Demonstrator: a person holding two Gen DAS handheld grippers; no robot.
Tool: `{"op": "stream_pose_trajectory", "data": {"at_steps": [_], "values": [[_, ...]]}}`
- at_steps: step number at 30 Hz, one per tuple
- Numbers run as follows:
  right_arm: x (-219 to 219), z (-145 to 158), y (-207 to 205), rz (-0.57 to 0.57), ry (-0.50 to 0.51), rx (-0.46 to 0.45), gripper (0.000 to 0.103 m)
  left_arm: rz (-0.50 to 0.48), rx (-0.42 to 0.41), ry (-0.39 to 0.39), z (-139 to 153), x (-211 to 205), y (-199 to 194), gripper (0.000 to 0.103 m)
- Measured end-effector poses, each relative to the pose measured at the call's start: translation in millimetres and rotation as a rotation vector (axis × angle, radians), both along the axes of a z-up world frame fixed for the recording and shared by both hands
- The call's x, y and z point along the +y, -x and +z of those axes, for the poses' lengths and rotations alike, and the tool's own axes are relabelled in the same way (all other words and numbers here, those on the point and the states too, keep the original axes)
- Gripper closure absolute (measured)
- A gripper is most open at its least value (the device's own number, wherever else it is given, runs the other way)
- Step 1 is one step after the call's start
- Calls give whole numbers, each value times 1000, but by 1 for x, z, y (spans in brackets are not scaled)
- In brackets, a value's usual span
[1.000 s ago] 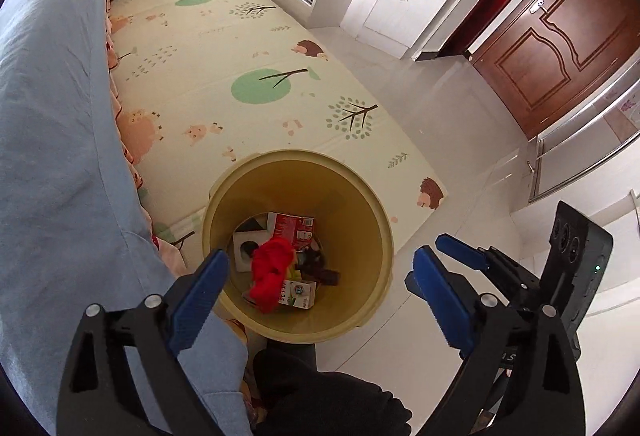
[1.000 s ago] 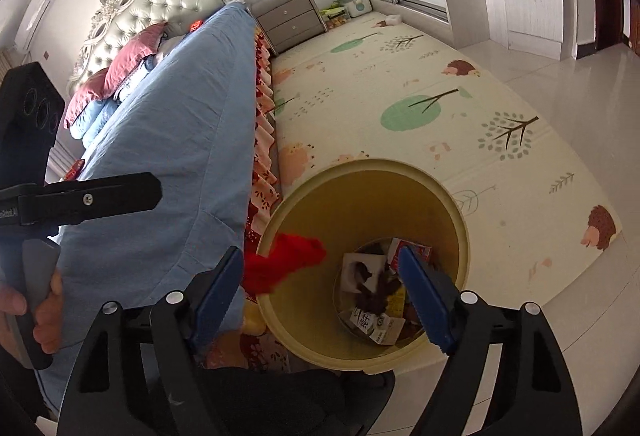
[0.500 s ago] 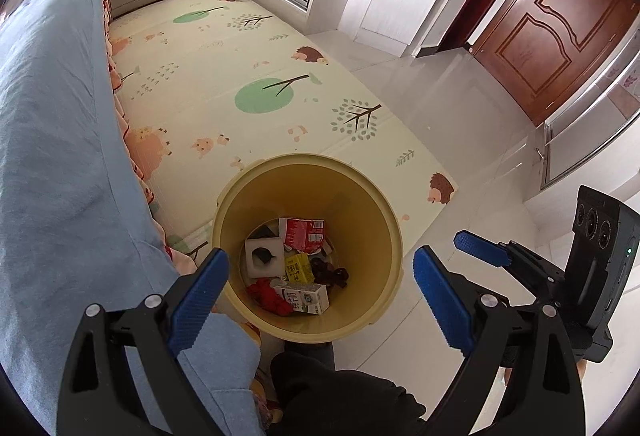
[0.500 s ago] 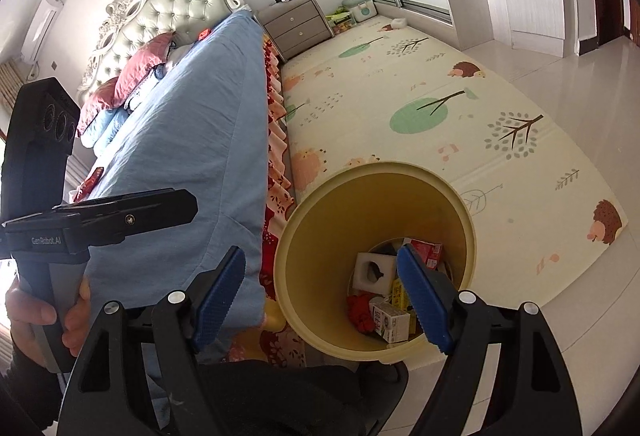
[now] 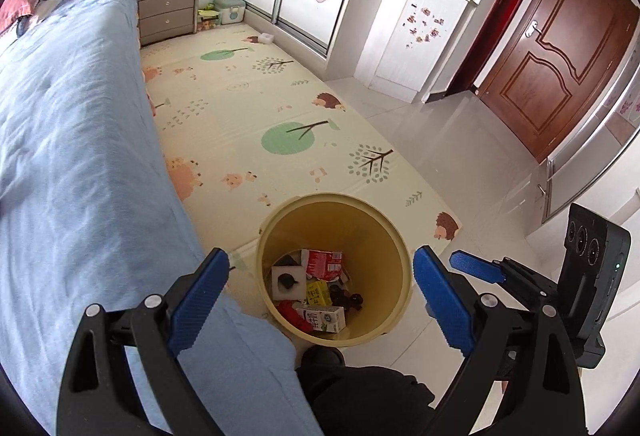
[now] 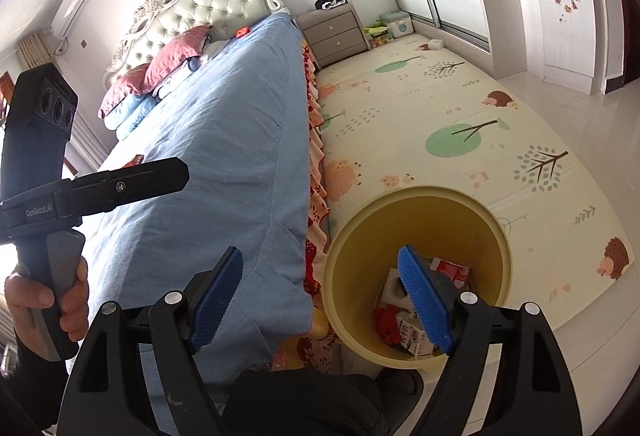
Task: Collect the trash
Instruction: 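Move both tools back over the bed toward the tissue and candy bag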
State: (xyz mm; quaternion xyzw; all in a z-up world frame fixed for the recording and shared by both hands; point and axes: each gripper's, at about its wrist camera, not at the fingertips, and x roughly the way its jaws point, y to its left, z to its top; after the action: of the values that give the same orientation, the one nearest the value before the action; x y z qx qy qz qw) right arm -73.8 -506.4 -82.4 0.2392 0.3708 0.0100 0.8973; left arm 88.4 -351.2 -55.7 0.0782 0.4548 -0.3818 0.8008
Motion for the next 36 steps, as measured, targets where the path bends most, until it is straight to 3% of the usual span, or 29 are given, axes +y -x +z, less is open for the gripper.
{"op": "stream_pose_trajectory", "data": {"at_steps": [12, 22, 30, 36], "values": [[85, 61, -38, 220, 89, -149, 21, 220, -154, -16, 38, 129, -20, 9], [179, 93, -82, 417, 180, -205, 20, 395, -239, -49, 55, 229, -37, 5], [236, 97, -120, 558, 183, -200, 20, 456, -265, -45, 53, 290, -47, 4], [262, 94, -147, 652, 193, -214, 20, 449, -233, -36, 45, 320, -66, 4]]}}
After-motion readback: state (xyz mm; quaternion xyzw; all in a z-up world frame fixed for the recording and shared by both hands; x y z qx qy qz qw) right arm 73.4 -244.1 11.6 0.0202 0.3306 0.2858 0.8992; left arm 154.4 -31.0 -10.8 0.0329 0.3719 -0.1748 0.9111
